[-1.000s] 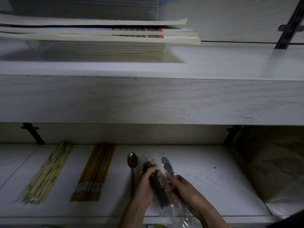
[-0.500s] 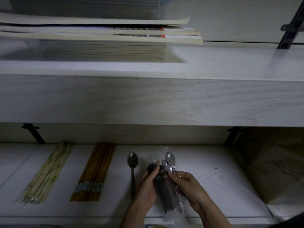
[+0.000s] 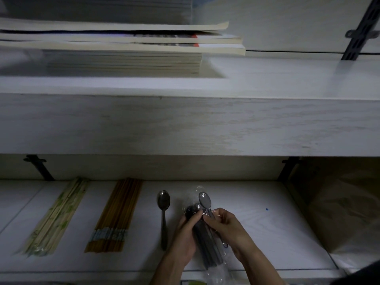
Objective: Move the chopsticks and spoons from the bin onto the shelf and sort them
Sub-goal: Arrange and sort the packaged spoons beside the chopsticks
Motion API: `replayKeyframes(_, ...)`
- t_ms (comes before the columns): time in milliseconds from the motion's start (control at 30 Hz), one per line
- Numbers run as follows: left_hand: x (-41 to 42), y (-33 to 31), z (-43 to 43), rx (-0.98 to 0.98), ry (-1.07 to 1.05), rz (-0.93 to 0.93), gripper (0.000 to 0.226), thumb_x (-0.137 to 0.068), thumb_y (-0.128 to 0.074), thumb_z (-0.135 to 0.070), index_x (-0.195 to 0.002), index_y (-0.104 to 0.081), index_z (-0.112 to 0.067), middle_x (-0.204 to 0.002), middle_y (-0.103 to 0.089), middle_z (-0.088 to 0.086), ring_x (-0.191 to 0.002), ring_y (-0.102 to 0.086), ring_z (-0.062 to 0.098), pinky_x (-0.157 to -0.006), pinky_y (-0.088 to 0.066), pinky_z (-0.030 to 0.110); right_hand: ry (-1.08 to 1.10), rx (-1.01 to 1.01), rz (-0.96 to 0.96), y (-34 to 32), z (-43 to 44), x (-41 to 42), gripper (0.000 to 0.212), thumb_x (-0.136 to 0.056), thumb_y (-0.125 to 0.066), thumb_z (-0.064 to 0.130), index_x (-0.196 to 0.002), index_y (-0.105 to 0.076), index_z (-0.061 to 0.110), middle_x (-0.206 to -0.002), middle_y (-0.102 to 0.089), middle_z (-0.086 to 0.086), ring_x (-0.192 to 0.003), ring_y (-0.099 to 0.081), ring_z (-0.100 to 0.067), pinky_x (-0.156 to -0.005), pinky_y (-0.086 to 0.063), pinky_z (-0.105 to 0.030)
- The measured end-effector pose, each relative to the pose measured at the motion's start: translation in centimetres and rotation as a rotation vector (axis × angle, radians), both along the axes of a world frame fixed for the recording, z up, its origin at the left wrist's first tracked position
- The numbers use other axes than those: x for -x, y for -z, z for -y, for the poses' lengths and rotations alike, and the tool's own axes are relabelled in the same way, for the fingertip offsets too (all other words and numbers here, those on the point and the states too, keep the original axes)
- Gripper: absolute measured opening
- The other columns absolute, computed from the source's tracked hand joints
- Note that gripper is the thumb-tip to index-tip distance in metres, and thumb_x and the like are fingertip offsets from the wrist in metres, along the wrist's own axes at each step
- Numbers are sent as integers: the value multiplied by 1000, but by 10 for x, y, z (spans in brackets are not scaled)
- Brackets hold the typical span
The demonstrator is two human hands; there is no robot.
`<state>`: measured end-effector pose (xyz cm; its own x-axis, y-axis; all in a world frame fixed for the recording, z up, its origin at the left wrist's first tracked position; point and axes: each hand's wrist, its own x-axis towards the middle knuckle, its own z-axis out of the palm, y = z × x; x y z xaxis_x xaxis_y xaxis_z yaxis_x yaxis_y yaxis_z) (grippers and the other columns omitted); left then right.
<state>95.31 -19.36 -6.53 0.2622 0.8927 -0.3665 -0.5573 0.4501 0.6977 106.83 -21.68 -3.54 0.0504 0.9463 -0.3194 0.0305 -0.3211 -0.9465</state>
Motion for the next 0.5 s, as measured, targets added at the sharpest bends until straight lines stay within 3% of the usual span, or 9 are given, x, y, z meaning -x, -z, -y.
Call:
replayKeyframes(100, 0, 1, -1, 39, -52, -47, 30, -86, -54, -1, -114, -55, 9, -79, -72, 15, -70, -70, 23, -60, -57, 31, 26, -4, 97, 2, 1, 2, 22, -93, -50, 28, -83, -53, 9, -68, -53, -3, -56, -46, -8, -46, -35, -15)
replayKeyframes(300, 0, 0, -3, 29, -102, -62, 30, -88, -53, -1, -116, -56, 9, -83, -72, 14, -71, -72, 20, -57, -56, 26, -1, -99, 323, -2, 4, 3, 38, -100, -29, 28, -74, -55, 18, -78, -56, 1, -80, -54, -16, -77, -42, -32)
replayKeyframes(433, -5, 0, -1, 51, -85, -37, 30, -89, -53, -7, -117, -58, 5, -86, -73, 13, -76, -72, 20, -64, -54, 27, -68, -66, 525, 4, 4, 11, 44, -100, -23, 39, -65, -45, 24, -78, -49, 3, -73, -47, -10, -70, -35, -26)
replayKeyframes(500, -5, 0, -1, 79, -84, -16, 35, -89, -53, -15, -118, -58, 3, -100, -71, 19, -91, -70, 25, -72, -53, 31, -65, -62, 553, 4, 5, 13, 45, -99, -19, 41, -66, -45, 25, -77, -48, 3, -72, -46, -9, -69, -35, -25)
